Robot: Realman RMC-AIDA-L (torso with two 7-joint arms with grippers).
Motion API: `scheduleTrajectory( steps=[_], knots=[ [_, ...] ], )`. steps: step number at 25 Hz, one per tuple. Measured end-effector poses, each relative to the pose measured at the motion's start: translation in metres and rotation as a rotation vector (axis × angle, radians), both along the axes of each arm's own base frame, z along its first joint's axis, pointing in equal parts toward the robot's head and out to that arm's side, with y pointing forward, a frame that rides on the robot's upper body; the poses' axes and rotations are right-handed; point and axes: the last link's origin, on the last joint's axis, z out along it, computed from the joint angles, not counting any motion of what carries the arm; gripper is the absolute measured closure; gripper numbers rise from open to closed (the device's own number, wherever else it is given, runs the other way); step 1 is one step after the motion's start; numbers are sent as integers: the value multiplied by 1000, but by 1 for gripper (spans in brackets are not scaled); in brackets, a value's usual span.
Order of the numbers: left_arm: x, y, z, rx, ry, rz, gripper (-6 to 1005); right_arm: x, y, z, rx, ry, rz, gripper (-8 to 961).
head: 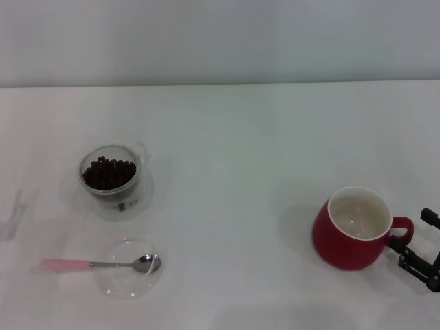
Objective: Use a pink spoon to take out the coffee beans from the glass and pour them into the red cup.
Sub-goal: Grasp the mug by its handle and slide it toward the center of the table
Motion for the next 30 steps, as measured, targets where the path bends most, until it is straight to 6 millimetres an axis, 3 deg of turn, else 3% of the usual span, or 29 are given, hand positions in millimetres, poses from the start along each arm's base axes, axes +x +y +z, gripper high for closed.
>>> scheduleTrajectory(
  steps=[13,24,27,30],
  knots=[
    [-1,-3,1,4,2,0,121,-1,-4,-9,68,-35,-10,272],
    [-6,-9,2,4,5,17,120,-8,-4,-17,52,-29,23,534],
    [-7,-12,2,10,8,17,120,-14,-4,-19,53,-3,47,655],
    [-8,-15,3,13,9,22,119,-23,-3,-21,55,31,79,652]
  ],
)
